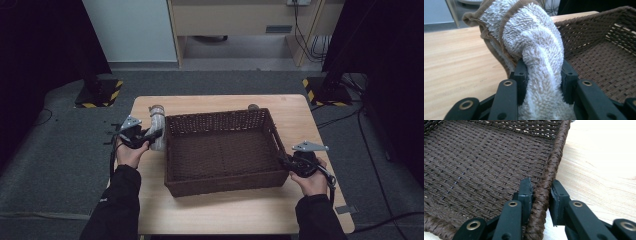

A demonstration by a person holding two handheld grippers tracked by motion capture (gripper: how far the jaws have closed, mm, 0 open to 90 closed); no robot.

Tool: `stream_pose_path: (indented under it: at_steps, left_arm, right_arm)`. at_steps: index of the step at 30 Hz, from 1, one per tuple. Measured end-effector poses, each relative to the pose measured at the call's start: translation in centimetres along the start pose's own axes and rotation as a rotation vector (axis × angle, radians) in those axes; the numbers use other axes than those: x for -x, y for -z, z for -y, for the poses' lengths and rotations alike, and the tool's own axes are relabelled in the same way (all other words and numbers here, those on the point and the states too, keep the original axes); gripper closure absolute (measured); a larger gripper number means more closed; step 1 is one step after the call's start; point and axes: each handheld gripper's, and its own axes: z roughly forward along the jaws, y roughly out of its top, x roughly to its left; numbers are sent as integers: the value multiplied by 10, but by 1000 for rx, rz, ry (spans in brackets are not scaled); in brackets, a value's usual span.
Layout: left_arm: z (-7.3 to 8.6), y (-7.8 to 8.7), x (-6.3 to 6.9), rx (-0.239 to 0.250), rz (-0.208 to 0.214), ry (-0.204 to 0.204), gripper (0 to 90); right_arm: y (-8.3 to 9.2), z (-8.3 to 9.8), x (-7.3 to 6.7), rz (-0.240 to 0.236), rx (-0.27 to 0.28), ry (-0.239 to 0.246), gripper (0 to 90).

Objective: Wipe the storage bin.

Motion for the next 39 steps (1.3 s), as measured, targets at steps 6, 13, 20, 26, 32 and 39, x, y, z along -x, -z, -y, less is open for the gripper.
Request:
stream_pose_path:
  at_steps: [6,13,20,26,32,39]
  left_arm:
    - [11,-13,-2,-43,-14,-5,649]
    - [44,-36,-2,-172,-24,-23,649]
    - [43,-16,-3,-141,-3,1,647]
    - [43,18,7,-76,62,-2,646]
    - [37,20,14,-41,84,-10,646]
    - [25,-5,14,-15,74,-2,645]
  right_arm:
    - [0,0,-1,0,0,7,739]
    - [1,1,-2,7,5,1,740]
    - [8,-5,0,-5,23,-1,671]
    - [15,-18,5,-11,88,-3,658]
    - [-2,-17,7,-12,7,18,656]
    - [2,-12,6,10,-6,-27,669]
